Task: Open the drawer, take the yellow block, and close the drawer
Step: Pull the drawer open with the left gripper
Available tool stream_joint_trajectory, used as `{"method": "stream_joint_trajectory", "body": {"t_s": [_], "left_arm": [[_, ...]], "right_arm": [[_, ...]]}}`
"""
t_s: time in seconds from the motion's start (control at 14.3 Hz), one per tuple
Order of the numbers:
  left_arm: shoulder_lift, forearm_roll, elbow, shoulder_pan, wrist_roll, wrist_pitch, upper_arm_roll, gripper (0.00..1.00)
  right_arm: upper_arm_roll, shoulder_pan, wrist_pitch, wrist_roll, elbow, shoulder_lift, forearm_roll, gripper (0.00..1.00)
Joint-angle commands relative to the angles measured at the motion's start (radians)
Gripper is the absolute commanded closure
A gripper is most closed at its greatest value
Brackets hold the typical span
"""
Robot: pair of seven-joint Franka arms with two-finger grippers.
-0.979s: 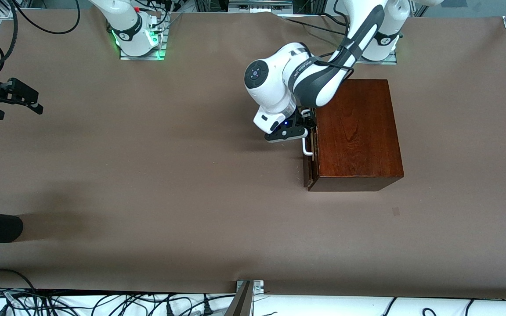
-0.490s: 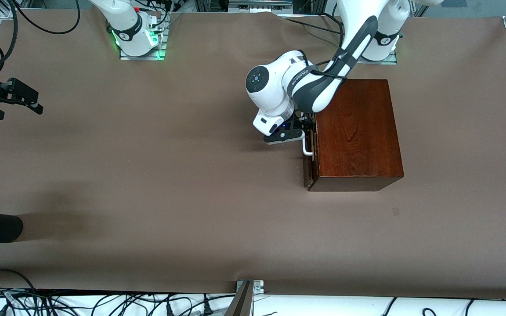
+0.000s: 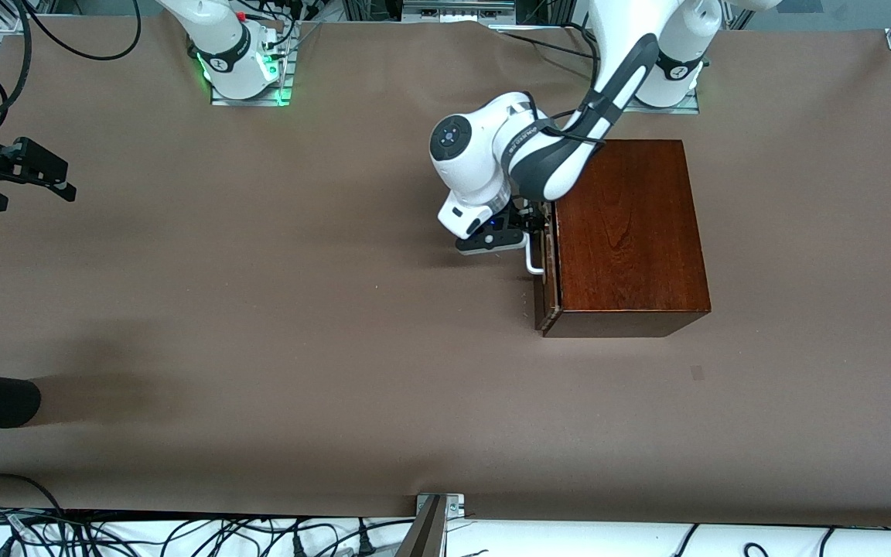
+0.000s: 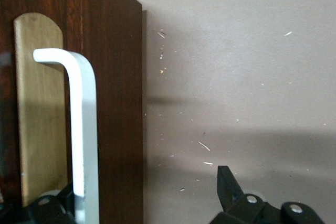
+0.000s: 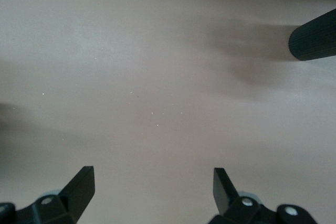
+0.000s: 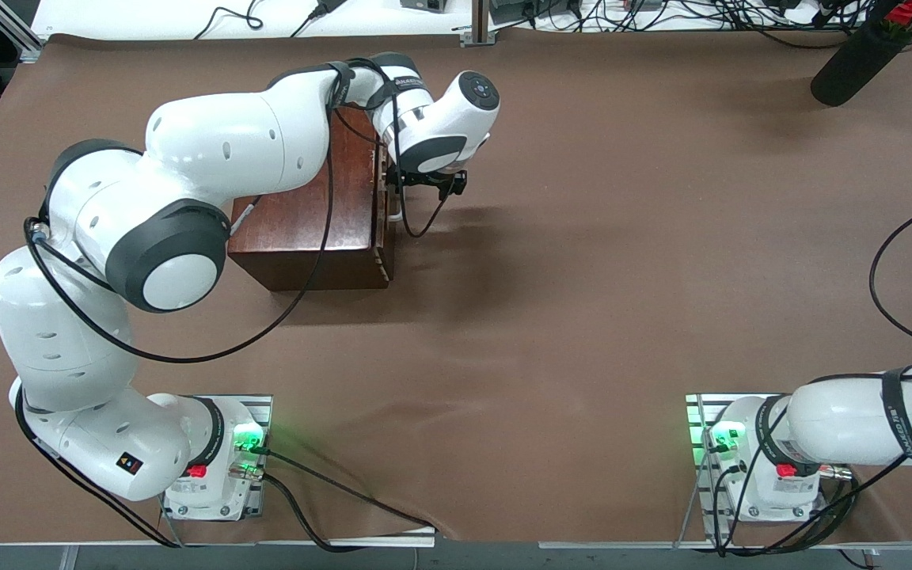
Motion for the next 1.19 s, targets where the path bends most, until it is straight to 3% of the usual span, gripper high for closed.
{"method": "stream_joint_trajectory", "body": {"t_s": [0.0, 0.84, 1.12], "left_arm": [[0.057, 0.021, 0.077, -0.038, -0.019, 0.031, 0.001, 0.0], [0.204, 0.006, 0.309, -0.127, -0.122, 0.029, 0.007, 0.0], [0.2, 0.009, 0.319, -0.127, -0.119, 0.02, 0.012, 0.0]], "right_arm": [[0.003, -0.003, -0.014, -0.008, 0.02, 0.016, 0.012, 0.0], [0.003, -0.003, 0.031, -0.01, 0.02, 0.048, 0.009, 0.0], [0.003, -0.006, 0.026, -0.013, 0.018, 0.064, 0.009, 0.0]]}}
